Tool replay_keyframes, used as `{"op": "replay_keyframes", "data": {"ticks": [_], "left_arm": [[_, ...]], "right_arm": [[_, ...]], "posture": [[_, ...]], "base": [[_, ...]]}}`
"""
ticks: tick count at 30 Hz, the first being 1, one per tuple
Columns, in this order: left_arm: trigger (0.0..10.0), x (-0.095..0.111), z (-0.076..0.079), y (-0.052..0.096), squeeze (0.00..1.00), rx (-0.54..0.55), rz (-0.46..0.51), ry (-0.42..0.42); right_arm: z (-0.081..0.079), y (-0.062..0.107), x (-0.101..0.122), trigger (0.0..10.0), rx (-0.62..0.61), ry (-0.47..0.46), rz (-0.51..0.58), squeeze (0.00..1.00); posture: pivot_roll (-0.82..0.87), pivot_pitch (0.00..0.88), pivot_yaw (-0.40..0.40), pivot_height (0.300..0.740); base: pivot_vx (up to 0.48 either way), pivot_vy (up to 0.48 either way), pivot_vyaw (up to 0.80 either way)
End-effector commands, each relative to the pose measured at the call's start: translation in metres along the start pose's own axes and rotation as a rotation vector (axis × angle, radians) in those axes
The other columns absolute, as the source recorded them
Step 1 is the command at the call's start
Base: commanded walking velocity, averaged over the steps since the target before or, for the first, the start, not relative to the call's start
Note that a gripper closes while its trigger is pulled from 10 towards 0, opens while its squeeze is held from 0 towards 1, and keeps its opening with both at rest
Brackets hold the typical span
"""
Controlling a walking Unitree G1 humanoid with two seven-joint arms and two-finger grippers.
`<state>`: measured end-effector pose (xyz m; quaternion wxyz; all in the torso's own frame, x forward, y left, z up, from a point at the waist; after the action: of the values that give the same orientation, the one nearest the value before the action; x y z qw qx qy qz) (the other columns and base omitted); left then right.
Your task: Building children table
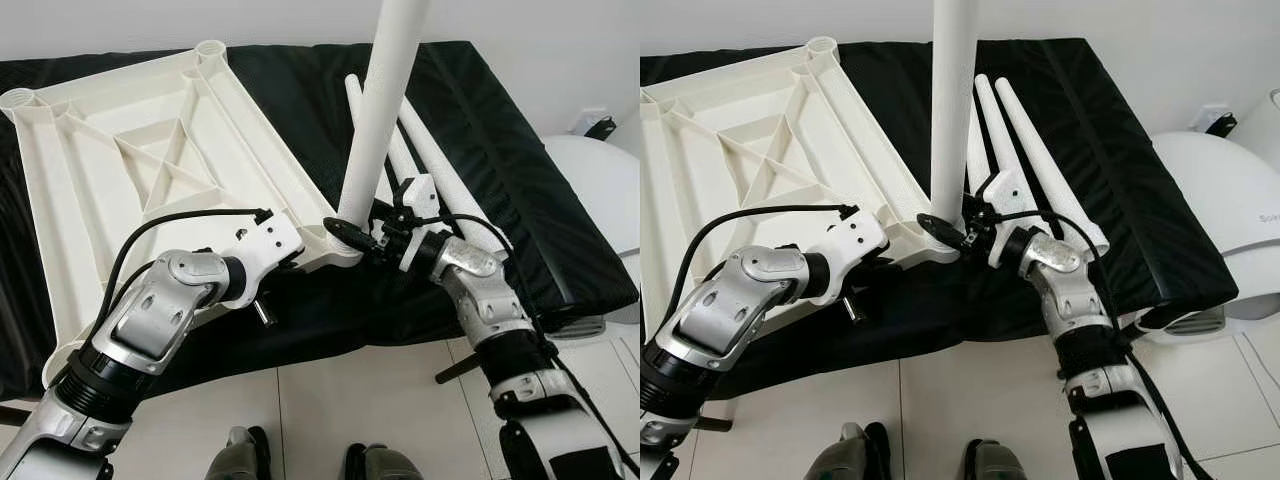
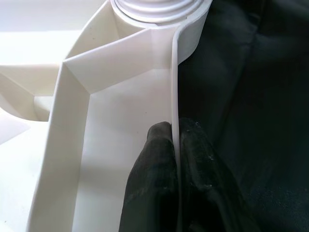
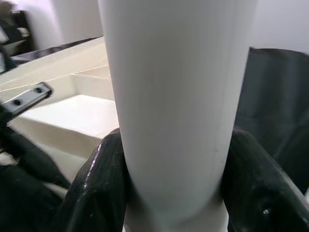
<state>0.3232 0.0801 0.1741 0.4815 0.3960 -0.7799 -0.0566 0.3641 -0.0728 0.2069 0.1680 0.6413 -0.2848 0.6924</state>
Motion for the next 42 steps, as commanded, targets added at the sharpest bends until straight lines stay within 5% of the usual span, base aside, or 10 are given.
{"op": "replay_keyframes", "data": {"ticks": [1,14,16,28,40,41,42], "left_arm": [[10.0,-0.006,-0.003,0.003,0.0,0.039,-0.028,0.016],[10.0,-0.006,-0.003,0.003,0.0,0.039,-0.026,0.02],[10.0,-0.006,-0.003,0.004,0.0,0.037,-0.026,0.021],[10.0,-0.006,-0.003,0.004,0.0,0.036,-0.028,0.023],[10.0,-0.005,-0.003,0.004,0.0,0.031,-0.028,0.019],[10.0,-0.005,-0.003,0.004,0.0,0.031,-0.028,0.018],[10.0,-0.006,-0.003,0.004,0.0,0.03,-0.028,0.017]], "right_arm": [[0.012,0.009,-0.013,0.4,-0.134,0.003,-0.052,0.0],[0.007,0.02,-0.027,0.0,-0.369,-0.017,-0.011,0.0],[0.006,0.024,-0.029,0.0,-0.493,-0.014,0.022,0.0],[-0.014,0.031,-0.036,0.0,-0.784,-0.023,0.09,0.0],[-0.016,0.041,-0.036,0.0,-0.951,0.007,0.129,0.0],[-0.016,0.042,-0.038,3.8,-0.954,0.013,0.116,0.0],[-0.016,0.042,-0.039,3.8,-0.951,0.017,0.104,0.0]], "posture": [[-0.01,0.21,-0.021,0.74],[-0.01,0.215,-0.013,0.74],[-0.01,0.218,-0.01,0.74],[-0.01,0.215,-0.009,0.74],[0.0,0.208,-0.005,0.74],[-0.01,0.207,-0.004,0.74],[-0.01,0.206,-0.004,0.74]], "base": [[0.0,0.0,0.0],[0.0,0.0,0.0],[0.0,0.0,0.0],[0.0,0.0,0.0],[0.0,0.0,0.0],[0.0,0.0,0.0],[0.0,0.0,0.0]]}}
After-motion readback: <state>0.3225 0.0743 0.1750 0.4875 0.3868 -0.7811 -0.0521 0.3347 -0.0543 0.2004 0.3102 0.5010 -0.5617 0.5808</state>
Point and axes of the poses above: a point about 5 cm out from each wrist's last joint towards the gripper, its own y axis pointing back from the gripper into the wrist, its own x axis along the axis of the wrist's last joint, z = x × y, the point moved 4 cm from there along -y, pointing out of the wrist towards the gripper, and after that the axes turned 15 degrees about -y, right-handed, at the moved point
